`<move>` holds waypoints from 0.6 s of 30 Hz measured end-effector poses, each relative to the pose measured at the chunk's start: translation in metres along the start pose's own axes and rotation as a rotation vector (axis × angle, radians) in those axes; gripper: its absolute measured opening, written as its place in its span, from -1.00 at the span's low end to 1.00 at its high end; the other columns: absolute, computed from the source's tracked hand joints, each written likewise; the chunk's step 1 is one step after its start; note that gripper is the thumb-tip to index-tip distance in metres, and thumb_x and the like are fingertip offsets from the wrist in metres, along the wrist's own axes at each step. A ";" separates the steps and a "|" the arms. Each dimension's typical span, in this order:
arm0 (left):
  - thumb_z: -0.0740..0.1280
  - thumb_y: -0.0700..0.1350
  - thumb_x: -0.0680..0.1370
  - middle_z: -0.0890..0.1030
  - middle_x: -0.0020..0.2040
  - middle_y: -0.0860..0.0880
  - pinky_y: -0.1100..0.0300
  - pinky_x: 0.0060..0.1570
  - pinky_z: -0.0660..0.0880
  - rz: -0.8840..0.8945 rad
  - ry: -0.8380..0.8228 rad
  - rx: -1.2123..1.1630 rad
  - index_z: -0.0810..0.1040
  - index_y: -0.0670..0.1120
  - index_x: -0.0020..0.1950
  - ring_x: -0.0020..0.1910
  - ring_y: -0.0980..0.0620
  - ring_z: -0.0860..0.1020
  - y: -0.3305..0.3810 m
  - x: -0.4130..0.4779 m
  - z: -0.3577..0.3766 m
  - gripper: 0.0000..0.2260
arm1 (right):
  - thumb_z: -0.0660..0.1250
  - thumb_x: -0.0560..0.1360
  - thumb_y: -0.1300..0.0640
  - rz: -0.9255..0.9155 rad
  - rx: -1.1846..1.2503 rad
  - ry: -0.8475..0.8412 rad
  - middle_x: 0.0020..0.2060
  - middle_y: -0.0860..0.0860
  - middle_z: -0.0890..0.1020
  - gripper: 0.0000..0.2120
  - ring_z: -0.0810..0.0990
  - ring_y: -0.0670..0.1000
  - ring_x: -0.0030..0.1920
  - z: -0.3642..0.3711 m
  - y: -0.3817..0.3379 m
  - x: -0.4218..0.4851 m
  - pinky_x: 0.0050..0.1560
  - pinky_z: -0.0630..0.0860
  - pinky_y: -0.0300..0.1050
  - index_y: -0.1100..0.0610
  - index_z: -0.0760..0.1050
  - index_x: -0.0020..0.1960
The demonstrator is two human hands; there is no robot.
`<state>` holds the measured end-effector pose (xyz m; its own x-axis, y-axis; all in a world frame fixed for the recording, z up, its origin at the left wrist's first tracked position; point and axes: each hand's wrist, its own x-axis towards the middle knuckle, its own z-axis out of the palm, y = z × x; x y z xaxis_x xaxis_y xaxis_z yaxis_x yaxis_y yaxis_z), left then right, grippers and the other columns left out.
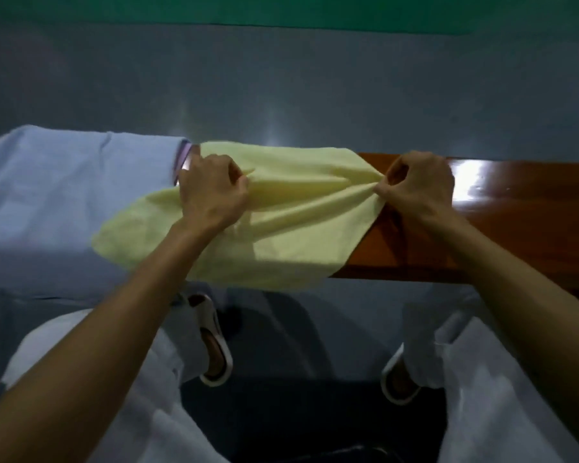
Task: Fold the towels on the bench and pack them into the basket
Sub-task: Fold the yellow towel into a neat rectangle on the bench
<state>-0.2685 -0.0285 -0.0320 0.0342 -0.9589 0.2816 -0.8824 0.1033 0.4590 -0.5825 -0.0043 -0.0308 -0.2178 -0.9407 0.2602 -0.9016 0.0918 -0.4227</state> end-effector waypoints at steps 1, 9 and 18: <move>0.34 0.00 0.56 0.65 -0.09 -0.07 -0.12 0.15 0.54 -0.001 -0.031 -0.023 0.64 -0.08 -0.04 -0.05 -0.10 0.56 0.006 -0.002 0.004 -0.83 | 0.53 0.39 0.00 0.006 -0.001 0.011 -0.20 0.03 0.69 -0.86 0.60 0.02 -0.22 -0.004 0.009 0.000 -0.18 0.53 -0.06 0.05 0.64 -0.18; 0.32 -0.14 0.64 0.57 -0.10 0.03 0.28 -0.24 0.40 0.056 -0.342 -0.087 0.59 -0.09 0.04 -0.17 0.14 0.49 0.037 -0.012 0.022 -0.93 | 0.54 0.42 0.06 0.073 0.010 0.068 -0.16 0.07 0.70 -0.84 0.53 -0.03 -0.21 -0.024 0.043 0.001 -0.13 0.36 -0.16 0.14 0.68 -0.10; 0.40 -0.09 0.55 0.68 -0.16 0.01 0.01 -0.11 0.61 0.066 -0.759 -0.045 0.71 -0.04 -0.12 -0.12 0.01 0.62 0.039 -0.012 0.008 -0.89 | 0.57 0.41 0.04 0.141 -0.031 -0.261 -0.22 -0.04 0.61 -0.81 0.55 -0.10 -0.21 -0.034 0.065 -0.002 -0.34 0.31 -0.26 0.07 0.57 -0.18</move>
<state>-0.3075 -0.0148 -0.0241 -0.3644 -0.8673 -0.3390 -0.8510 0.1623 0.4995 -0.6536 0.0146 -0.0297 -0.2418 -0.9698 -0.0329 -0.8811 0.2336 -0.4111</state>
